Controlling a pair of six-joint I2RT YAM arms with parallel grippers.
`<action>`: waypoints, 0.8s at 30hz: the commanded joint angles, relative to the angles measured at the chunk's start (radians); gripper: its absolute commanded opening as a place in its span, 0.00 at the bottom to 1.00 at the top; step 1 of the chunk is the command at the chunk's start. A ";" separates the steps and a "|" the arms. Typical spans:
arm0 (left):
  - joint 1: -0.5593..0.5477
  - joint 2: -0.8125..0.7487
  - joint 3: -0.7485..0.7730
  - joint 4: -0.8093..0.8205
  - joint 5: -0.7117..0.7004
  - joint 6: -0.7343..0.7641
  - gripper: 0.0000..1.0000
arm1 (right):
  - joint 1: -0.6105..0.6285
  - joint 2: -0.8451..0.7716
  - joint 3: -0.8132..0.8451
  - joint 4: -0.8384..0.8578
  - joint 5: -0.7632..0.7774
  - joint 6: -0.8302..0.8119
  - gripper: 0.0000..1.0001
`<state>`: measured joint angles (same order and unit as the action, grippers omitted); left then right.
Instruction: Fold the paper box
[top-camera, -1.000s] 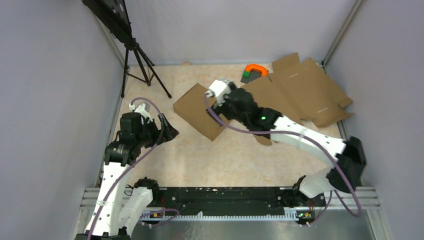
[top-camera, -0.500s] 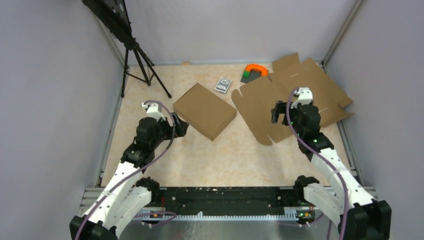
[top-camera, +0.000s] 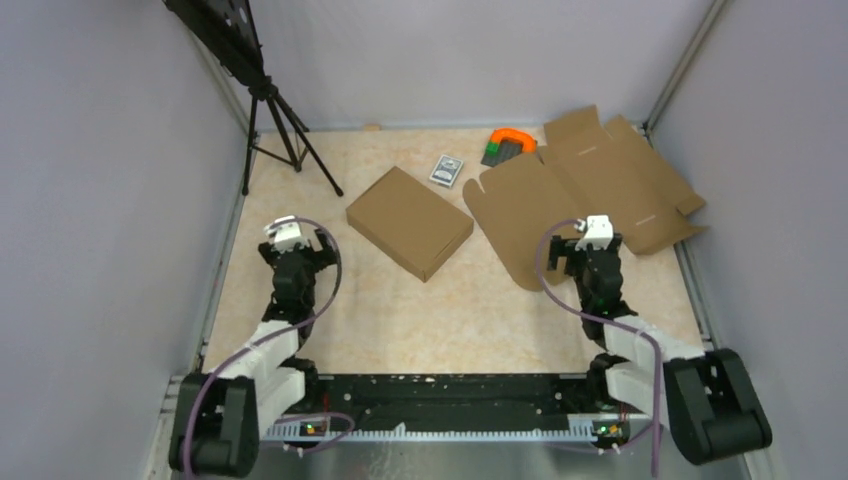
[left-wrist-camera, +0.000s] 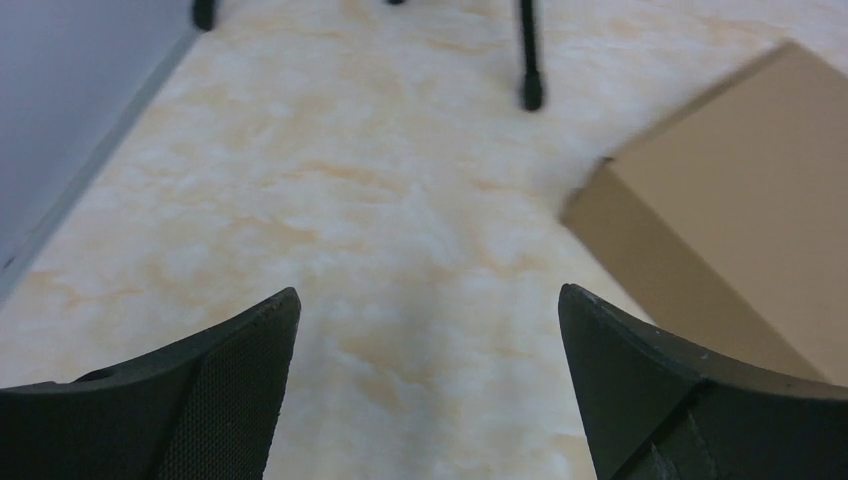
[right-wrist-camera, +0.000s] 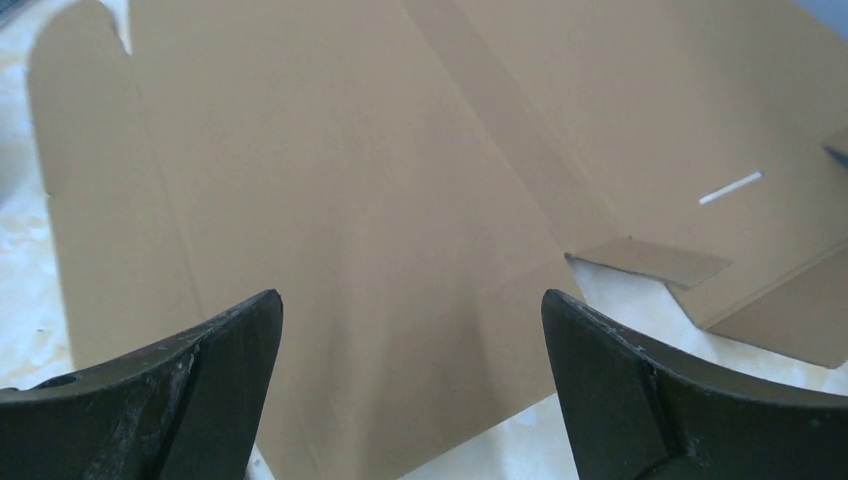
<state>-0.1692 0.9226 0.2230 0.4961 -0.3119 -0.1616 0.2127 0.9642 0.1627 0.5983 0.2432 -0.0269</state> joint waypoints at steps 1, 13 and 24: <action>0.205 0.166 -0.066 0.399 0.092 0.034 0.98 | -0.010 0.201 0.007 0.361 0.058 -0.014 0.98; 0.268 0.532 0.087 0.521 0.257 0.080 0.99 | -0.188 0.495 0.033 0.600 -0.145 0.034 0.93; 0.266 0.535 0.101 0.503 0.335 0.114 0.99 | -0.186 0.492 0.033 0.593 -0.136 0.042 0.99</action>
<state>0.0956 1.4643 0.2943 0.9886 -0.0330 -0.0727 0.0296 1.4540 0.1722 1.1297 0.1287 0.0032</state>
